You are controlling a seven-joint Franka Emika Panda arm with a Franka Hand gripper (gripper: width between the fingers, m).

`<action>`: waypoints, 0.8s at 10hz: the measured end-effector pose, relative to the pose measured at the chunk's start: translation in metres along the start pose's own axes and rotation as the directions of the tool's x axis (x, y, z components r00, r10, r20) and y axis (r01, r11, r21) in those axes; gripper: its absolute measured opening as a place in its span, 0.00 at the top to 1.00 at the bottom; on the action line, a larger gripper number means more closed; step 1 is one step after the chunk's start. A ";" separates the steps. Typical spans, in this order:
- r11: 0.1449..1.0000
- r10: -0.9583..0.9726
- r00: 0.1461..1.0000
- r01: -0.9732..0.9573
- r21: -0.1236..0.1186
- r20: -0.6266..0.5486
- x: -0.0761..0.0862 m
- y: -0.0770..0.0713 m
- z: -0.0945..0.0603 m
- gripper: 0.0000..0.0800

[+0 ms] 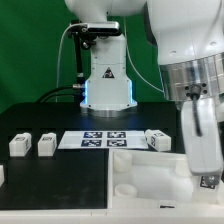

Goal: Assemble one leg

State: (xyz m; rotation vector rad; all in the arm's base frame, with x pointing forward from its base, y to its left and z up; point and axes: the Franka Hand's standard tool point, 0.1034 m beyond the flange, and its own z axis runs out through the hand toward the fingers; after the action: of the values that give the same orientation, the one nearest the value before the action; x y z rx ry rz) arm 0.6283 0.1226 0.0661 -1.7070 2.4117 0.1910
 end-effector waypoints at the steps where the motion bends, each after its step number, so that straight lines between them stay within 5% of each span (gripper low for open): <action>1: 0.999 0.032 0.999 -0.032 0.004 -0.005 0.001 -0.001 0.000 0.63; 3: 0.993 0.115 0.993 -0.114 0.019 -0.018 0.004 -0.002 -0.002 0.63; 4: 0.992 0.126 0.992 -0.126 0.015 -0.008 0.001 -0.001 -0.001 0.55; 5: 0.995 0.103 0.995 -0.103 0.014 -0.008 0.001 -0.001 -0.001 0.33; 8: 0.995 0.097 0.995 -0.097 0.015 -0.007 0.000 0.000 -0.001 0.20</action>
Offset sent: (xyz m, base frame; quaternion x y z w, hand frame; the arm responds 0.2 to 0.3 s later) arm 0.0000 0.0000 0.0000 0.0000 0.0000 0.1790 0.9838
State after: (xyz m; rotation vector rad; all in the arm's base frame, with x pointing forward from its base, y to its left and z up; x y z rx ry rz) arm 0.6283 0.1222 0.0673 -1.5884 2.4972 0.1798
